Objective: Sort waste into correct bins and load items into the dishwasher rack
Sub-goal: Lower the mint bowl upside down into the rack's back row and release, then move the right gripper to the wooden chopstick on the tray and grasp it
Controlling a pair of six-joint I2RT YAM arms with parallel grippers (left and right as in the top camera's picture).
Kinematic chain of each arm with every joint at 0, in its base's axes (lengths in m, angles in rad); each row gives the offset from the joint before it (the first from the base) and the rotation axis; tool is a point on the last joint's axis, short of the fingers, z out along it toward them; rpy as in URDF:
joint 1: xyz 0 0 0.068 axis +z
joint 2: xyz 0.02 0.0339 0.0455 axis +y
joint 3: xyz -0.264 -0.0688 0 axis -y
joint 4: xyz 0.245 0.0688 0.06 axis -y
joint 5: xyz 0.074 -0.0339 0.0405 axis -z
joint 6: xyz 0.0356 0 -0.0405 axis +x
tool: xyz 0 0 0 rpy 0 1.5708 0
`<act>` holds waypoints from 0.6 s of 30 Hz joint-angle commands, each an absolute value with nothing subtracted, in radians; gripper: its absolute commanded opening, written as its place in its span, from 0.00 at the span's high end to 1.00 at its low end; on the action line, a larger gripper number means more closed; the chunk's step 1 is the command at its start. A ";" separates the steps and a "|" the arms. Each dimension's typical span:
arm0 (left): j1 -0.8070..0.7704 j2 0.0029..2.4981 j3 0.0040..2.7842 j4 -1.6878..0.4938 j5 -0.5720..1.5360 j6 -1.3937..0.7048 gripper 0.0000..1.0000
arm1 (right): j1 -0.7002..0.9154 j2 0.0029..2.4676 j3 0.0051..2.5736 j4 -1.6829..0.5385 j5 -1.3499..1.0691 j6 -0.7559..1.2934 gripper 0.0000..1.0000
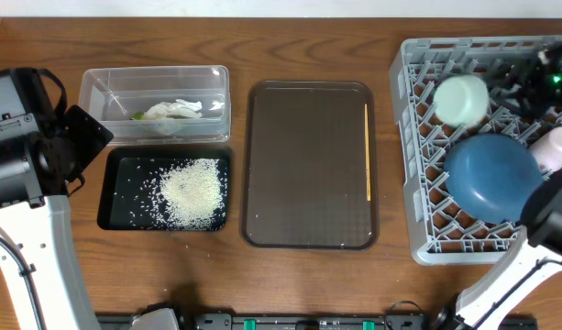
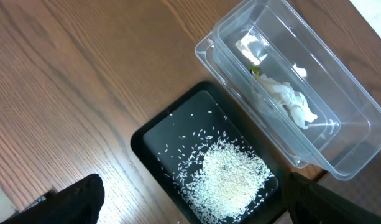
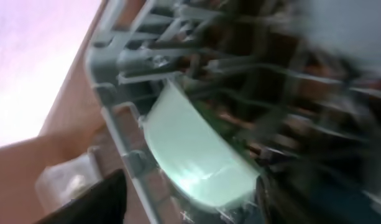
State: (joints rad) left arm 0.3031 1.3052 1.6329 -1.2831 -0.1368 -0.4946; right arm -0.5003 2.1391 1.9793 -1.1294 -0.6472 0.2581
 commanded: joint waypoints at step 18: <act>0.307 1.302 1.639 -1.287 -0.142 -0.495 0.07 | -0.210 1.748 1.982 -1.227 -0.373 0.221 0.37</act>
